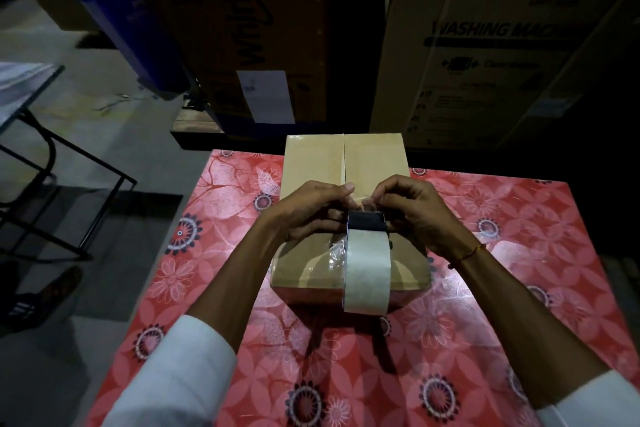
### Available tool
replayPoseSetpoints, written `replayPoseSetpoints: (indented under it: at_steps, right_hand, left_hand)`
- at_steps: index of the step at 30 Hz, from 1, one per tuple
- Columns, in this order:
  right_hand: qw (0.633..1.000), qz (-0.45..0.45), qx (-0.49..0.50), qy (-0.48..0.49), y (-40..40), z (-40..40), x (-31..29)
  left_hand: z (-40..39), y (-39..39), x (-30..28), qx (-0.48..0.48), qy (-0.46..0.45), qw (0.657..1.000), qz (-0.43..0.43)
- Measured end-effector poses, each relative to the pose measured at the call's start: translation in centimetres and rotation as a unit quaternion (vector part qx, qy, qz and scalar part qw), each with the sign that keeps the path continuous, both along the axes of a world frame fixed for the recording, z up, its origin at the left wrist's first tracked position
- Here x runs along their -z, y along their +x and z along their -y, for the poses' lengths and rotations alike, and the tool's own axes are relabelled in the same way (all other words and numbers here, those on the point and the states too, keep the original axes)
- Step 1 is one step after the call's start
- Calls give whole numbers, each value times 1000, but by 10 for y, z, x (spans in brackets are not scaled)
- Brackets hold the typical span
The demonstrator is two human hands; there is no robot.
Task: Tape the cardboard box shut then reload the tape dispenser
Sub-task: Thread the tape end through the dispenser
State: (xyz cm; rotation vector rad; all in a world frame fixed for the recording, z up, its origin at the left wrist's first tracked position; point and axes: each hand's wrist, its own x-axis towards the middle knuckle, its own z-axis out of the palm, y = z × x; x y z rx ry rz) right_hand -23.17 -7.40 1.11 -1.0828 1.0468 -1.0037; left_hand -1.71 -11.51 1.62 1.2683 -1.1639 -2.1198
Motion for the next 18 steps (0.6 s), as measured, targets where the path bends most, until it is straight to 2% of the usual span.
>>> replayPoseSetpoints:
  at_steps: [18]
  right_hand:
    - [998,-44,13,-37,1,-6,0]
  left_hand:
    - [-3,-8,-11,10,-27,999,32]
